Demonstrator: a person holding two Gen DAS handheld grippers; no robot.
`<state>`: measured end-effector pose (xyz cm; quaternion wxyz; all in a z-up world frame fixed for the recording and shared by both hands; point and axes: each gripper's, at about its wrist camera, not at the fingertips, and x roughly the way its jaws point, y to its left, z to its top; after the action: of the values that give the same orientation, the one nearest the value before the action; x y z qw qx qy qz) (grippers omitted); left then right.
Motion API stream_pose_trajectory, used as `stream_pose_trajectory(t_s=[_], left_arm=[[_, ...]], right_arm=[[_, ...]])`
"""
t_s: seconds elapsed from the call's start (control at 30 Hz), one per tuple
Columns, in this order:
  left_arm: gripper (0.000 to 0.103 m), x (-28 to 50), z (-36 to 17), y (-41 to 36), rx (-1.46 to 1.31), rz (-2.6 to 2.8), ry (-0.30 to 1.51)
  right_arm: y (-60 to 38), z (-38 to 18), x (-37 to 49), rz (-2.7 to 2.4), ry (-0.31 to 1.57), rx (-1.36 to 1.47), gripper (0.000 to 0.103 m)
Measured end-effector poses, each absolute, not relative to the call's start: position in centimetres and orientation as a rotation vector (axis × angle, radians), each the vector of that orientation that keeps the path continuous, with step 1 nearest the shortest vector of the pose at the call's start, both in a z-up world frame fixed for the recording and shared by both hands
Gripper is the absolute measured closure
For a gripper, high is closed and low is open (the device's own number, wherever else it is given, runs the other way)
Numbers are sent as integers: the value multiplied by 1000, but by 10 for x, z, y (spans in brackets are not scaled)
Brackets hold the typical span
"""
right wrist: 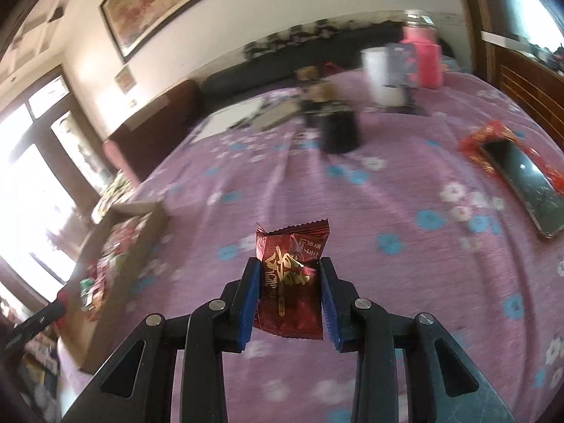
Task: Organize snacks
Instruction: 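Carry the red bag and red bar into the tray and release both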
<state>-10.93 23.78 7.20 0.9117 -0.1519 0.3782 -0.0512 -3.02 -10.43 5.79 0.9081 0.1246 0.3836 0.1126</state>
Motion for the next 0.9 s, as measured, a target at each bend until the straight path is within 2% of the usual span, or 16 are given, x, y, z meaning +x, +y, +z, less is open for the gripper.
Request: stream_pose_trajectory(t_s=[0.4,0.9], left_arm=[[86,-115,49,319,-400,87,791],[85,-93,29,348,-422,118,853]], right_arm=[[31,90,-48,511,818,121,70],[185,61,-75,745,901,-99,70]])
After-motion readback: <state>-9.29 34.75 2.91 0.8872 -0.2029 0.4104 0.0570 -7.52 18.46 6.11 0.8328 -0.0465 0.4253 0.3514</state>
